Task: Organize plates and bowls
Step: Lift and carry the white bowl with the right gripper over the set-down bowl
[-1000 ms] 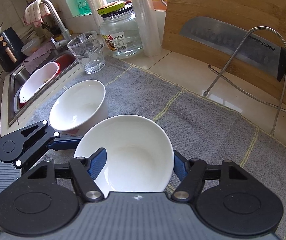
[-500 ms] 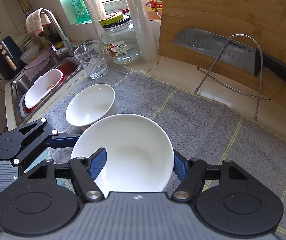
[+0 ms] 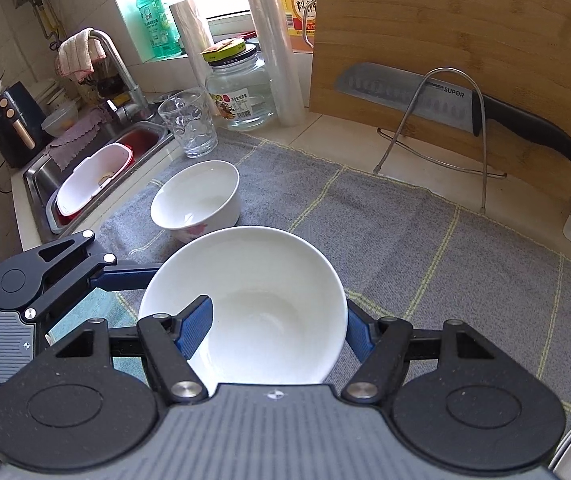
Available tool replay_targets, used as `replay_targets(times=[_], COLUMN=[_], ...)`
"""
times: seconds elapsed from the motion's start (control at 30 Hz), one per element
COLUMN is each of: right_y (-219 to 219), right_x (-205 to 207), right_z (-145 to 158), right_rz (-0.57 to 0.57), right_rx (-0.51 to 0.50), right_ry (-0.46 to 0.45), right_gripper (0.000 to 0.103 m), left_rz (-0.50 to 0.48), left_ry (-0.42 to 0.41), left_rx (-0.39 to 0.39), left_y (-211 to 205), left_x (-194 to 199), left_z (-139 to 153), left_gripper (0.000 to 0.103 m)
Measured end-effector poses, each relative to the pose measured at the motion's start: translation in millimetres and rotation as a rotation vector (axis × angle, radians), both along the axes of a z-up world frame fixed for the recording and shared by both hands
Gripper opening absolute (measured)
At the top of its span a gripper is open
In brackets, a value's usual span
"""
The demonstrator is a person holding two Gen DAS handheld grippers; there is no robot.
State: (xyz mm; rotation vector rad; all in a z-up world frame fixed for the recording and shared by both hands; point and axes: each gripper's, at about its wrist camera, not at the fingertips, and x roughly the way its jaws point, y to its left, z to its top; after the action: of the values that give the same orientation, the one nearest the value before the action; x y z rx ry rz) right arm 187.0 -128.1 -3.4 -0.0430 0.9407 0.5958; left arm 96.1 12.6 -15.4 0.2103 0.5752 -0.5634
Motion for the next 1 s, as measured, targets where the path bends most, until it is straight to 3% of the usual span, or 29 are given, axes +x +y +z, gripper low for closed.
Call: replay_targets(times=[1.0], right_y=[-24], right_x=[-55], right_z=[-2], right_rz=[-0.065], right_rx=[0.004], right_ry=[0.011], right_gripper=[0.075], left_rz=[-0.09], left_ry=[0.036], left_rx=[0.002], left_y=[-14], left_x=[-40], left_z=[-3], left_gripper=[0.09])
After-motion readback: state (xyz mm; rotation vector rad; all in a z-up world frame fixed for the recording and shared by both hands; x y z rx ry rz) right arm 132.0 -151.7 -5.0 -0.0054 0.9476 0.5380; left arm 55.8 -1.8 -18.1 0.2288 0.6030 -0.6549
